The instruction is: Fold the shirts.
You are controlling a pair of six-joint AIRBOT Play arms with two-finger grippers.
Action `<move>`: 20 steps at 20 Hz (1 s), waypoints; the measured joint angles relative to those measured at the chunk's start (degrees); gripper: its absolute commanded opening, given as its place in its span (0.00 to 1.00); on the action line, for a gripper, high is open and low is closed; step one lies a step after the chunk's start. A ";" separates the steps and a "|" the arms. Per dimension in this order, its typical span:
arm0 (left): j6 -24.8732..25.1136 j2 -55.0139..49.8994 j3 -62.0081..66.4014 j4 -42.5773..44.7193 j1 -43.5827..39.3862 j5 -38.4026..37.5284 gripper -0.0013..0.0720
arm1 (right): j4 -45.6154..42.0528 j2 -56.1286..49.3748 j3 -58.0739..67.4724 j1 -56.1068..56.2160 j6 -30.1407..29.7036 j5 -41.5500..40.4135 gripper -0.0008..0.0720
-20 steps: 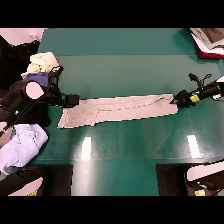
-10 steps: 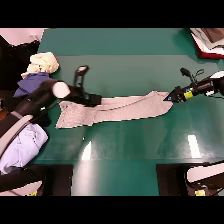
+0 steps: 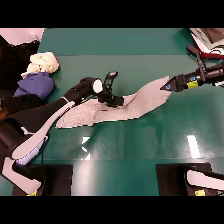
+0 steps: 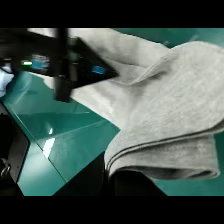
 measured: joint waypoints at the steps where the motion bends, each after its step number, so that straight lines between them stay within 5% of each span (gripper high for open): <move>1: 0.26 -0.76 0.61 -0.07 -0.09 -0.37 0.05 | -0.04 1.33 0.00 1.29 0.66 -0.24 0.02; 9: 3.21 0.92 8.15 4.04 0.66 -7.69 0.05 | -0.17 5.09 1.31 10.73 4.68 -1.55 0.02; 20: 4.37 26.23 10.10 21.81 19.52 -21.35 0.05 | -0.17 -10.40 27.04 33.51 8.81 -7.08 0.02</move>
